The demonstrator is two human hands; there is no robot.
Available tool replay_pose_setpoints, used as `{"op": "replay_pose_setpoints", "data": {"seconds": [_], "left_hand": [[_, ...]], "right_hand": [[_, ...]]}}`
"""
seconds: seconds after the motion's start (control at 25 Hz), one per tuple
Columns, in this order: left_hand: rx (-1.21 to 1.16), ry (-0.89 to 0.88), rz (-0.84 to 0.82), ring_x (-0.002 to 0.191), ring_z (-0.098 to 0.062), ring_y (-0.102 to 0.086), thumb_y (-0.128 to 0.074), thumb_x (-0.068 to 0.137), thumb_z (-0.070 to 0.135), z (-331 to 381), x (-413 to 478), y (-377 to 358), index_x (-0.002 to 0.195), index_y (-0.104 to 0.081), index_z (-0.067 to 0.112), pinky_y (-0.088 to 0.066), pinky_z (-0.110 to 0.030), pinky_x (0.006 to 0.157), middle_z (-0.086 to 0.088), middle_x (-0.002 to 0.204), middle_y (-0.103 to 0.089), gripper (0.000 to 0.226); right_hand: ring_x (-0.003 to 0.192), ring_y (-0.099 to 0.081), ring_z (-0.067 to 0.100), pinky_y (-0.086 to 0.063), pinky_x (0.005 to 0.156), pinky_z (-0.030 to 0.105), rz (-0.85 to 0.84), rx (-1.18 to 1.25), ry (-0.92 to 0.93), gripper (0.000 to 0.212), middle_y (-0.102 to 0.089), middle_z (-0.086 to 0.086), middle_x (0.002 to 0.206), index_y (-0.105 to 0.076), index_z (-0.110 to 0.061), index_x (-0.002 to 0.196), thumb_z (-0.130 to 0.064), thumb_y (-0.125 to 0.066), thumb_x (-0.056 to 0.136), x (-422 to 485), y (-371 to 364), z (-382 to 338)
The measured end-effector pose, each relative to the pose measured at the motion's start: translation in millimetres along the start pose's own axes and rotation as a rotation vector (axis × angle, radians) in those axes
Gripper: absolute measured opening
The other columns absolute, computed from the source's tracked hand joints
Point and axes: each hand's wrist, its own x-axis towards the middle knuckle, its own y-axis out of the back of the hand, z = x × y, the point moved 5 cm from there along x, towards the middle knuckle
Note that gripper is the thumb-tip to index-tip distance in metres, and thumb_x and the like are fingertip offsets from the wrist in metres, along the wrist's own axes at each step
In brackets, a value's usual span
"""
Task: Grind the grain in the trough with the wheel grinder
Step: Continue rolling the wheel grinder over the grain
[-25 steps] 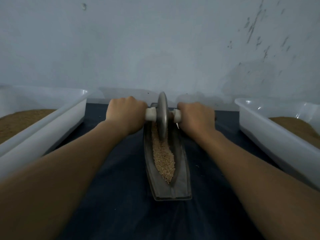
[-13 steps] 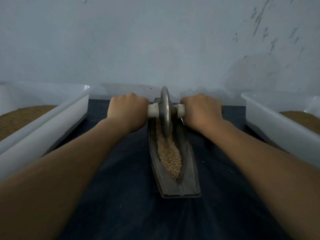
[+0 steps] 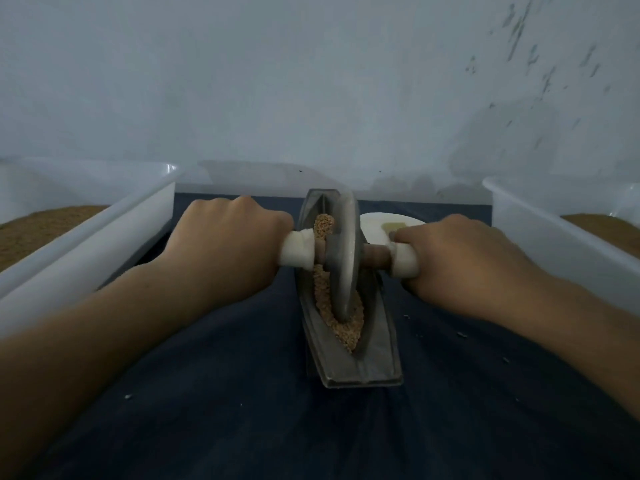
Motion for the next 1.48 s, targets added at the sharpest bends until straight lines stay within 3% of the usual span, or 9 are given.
{"op": "replay_pose_setpoints", "data": {"seconds": [0.2, 0.32, 0.48, 0.68, 0.84, 1.0, 1.24, 1.36, 1.48], "left_hand": [[-0.100, 0.227, -0.178, 0.083, -0.029, -0.062, -0.058, 0.090, 0.027, -2.6, 48.0, -25.4, 0.102, -0.063, 0.027, -0.040, -0.035, 0.063, -0.003, 0.091, -0.059, 0.013], [-0.101, 0.159, -0.176, 0.069, -0.021, -0.055, -0.061, 0.087, 0.029, -3.2, 37.4, -19.2, 0.093, -0.061, 0.031, -0.038, -0.032, 0.057, 0.003, 0.080, -0.054, 0.007], [0.026, 0.043, 0.029, 0.044, -0.006, -0.008, -0.076, 0.060, 0.033, 4.9, 16.3, -3.6, 0.066, -0.043, 0.036, -0.008, -0.018, 0.046, 0.013, 0.055, -0.016, 0.034], [-0.084, 0.165, -0.182, 0.083, -0.028, -0.063, -0.059, 0.091, 0.031, 2.8, 63.2, -22.5, 0.106, -0.065, 0.030, -0.040, -0.035, 0.063, -0.003, 0.093, -0.061, 0.017], [-0.079, 0.089, -0.149, 0.072, -0.023, -0.057, -0.062, 0.086, 0.033, 7.0, 39.0, -10.9, 0.098, -0.061, 0.033, -0.037, -0.033, 0.059, 0.007, 0.077, -0.050, 0.011], [-0.101, 0.026, 0.016, 0.047, -0.011, -0.026, -0.069, 0.068, 0.041, 1.0, -3.7, -9.0, 0.077, -0.054, 0.038, -0.014, -0.021, 0.045, 0.015, 0.058, -0.023, 0.019], [-0.115, 0.242, -0.125, 0.086, -0.032, -0.063, -0.058, 0.091, 0.028, 0.8, 55.7, -29.9, 0.105, -0.063, 0.026, -0.040, -0.036, 0.064, -0.007, 0.095, -0.062, 0.015], [-0.111, 0.128, -0.164, 0.072, -0.025, -0.057, -0.061, 0.087, 0.032, 0.4, 39.0, -23.1, 0.100, -0.062, 0.031, -0.037, -0.034, 0.059, 0.001, 0.083, -0.056, 0.013], [-0.074, -0.027, 0.060, 0.044, -0.011, -0.019, -0.074, 0.064, 0.037, 4.1, 0.4, 2.3, 0.075, -0.059, 0.035, -0.012, -0.019, 0.045, 0.012, 0.057, -0.020, 0.019]], "right_hand": [[0.079, -0.058, 0.025, -0.040, 0.062, 0.030, -0.072, -0.038, -0.109, 0.010, -0.062, 0.001, 0.089, -0.065, -0.029, 0.098, -0.028, -0.067, 0.087, 67.8, -14.8, -13.4], [0.074, -0.058, 0.020, -0.038, 0.056, 0.028, -0.144, 0.014, -0.036, 0.011, -0.062, -0.006, 0.083, -0.061, -0.036, 0.087, -0.032, -0.069, 0.081, 59.0, -15.2, -7.9], [0.054, -0.050, 0.006, -0.030, 0.044, 0.022, -0.154, 0.090, 0.052, 0.026, -0.054, -0.015, 0.061, -0.052, -0.049, 0.080, -0.039, -0.067, 0.061, 32.7, -20.2, -4.1], [0.090, -0.064, 0.025, -0.044, 0.067, 0.032, -0.124, 0.036, -0.081, 0.015, -0.067, 0.001, 0.099, -0.065, -0.032, 0.101, -0.036, -0.069, 0.087, 81.5, -21.7, -15.8], [0.081, -0.063, 0.022, -0.048, 0.060, 0.033, -0.159, 0.060, 0.022, 0.009, -0.064, -0.007, 0.086, -0.060, -0.037, 0.091, -0.035, -0.066, 0.085, 46.7, -14.4, -15.0], [0.041, -0.039, 0.005, -0.018, 0.041, 0.017, 0.102, -0.111, 0.155, 0.026, -0.040, -0.014, 0.051, -0.042, -0.038, 0.061, -0.037, -0.068, 0.057, 21.4, 6.4, -16.8], [0.081, -0.056, 0.026, -0.039, 0.065, 0.032, -0.047, -0.011, -0.069, 0.013, -0.063, 0.002, 0.094, -0.065, -0.029, 0.099, -0.026, -0.066, 0.087, 86.3, -14.0, -23.8], [0.070, -0.055, 0.018, -0.043, 0.058, 0.030, -0.149, 0.031, 0.033, 0.012, -0.060, -0.006, 0.082, -0.063, -0.034, 0.091, -0.030, -0.070, 0.082, 64.0, -10.1, -18.3], [0.054, -0.052, 0.007, -0.036, 0.044, 0.025, -0.150, 0.093, 0.110, 0.023, -0.054, -0.015, 0.063, -0.052, -0.044, 0.080, -0.041, -0.065, 0.062, 19.3, -3.2, -9.3]]}}
